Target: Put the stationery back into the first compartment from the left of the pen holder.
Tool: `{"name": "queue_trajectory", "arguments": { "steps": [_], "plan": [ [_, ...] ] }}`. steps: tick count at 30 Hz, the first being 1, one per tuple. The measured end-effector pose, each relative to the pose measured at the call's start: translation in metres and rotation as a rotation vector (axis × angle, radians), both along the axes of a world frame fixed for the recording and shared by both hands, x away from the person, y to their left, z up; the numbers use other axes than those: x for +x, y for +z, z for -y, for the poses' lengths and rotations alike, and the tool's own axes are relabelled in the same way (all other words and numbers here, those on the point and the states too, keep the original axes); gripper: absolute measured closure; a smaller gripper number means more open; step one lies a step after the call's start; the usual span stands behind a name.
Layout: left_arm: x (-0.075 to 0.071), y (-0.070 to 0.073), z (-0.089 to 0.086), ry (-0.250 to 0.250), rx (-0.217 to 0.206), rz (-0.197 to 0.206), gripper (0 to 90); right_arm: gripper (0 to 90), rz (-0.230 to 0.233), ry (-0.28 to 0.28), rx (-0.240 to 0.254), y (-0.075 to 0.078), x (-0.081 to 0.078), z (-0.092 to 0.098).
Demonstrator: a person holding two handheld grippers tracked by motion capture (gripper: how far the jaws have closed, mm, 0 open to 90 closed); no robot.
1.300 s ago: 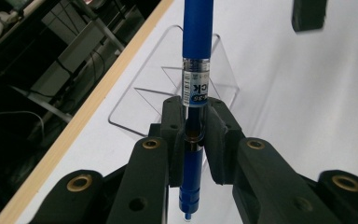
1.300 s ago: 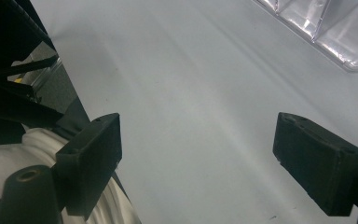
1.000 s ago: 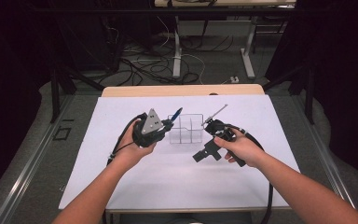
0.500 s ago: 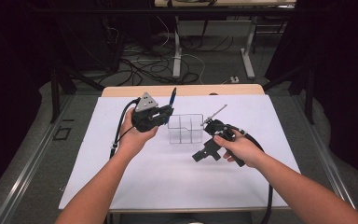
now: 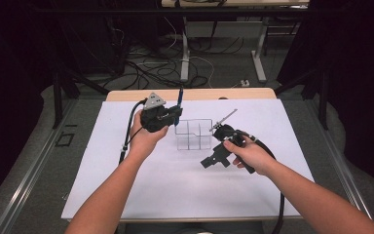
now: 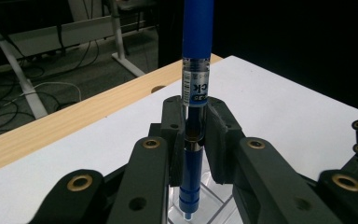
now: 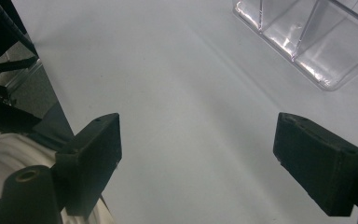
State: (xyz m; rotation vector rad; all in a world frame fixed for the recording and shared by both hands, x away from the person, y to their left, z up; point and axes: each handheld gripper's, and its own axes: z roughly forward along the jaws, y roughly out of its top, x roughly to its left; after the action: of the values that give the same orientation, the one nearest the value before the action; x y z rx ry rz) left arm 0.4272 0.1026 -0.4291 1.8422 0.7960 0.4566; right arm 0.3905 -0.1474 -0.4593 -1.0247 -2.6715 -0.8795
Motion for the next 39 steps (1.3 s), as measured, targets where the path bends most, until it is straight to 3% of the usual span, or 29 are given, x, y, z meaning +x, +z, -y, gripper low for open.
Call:
{"name": "queue_trajectory", "arguments": {
  "steps": [4, 9, 11, 12, 16, 19, 23, 25, 26, 28, 39],
  "plan": [
    [0.004, -0.004, 0.001, 0.012, 0.007, -0.009, 79.3, 14.9, 0.004, -0.002, -0.009, -0.001, 0.000, 0.000],
    [0.009, -0.010, 0.003, 0.020, 0.001, -0.020, 79.3, 14.8, 0.059, -0.010, -0.041, -0.002, -0.001, -0.002],
    [0.010, -0.014, 0.005, 0.020, -0.008, -0.027, 79.3, 14.4, 0.065, -0.036, -0.068, -0.003, -0.004, -0.003],
    [0.010, -0.016, 0.006, 0.019, -0.010, -0.031, 79.3, 14.2, 0.096, -0.035, -0.072, -0.004, -0.004, -0.002],
    [0.011, -0.023, 0.010, 0.013, -0.008, -0.045, 79.3, 13.8, 0.126, -0.097, -0.082, -0.012, -0.009, -0.001],
    [0.011, -0.028, 0.013, 0.012, -0.009, -0.054, 79.3, 12.5, 0.165, -0.108, -0.086, -0.018, -0.012, 0.002],
    [0.012, -0.036, 0.015, 0.014, -0.007, -0.069, 79.3, 11.6, 0.187, -0.144, -0.080, -0.023, -0.017, 0.006],
    [0.011, -0.040, 0.015, 0.016, -0.010, -0.078, 79.2, 11.4, 0.233, -0.170, -0.040, -0.027, -0.020, 0.008],
    [0.011, -0.041, 0.016, 0.014, -0.005, -0.083, 79.2, 11.2, 0.230, -0.166, -0.058, -0.026, -0.020, 0.010],
    [0.010, -0.044, 0.016, 0.015, -0.006, -0.092, 79.2, 11.2, 0.218, -0.192, -0.044, -0.028, -0.022, 0.013],
    [0.009, -0.053, 0.016, 0.017, 0.001, -0.122, 79.1, 11.1, 0.261, -0.322, -0.013, -0.041, -0.030, 0.033]
  ]
}}
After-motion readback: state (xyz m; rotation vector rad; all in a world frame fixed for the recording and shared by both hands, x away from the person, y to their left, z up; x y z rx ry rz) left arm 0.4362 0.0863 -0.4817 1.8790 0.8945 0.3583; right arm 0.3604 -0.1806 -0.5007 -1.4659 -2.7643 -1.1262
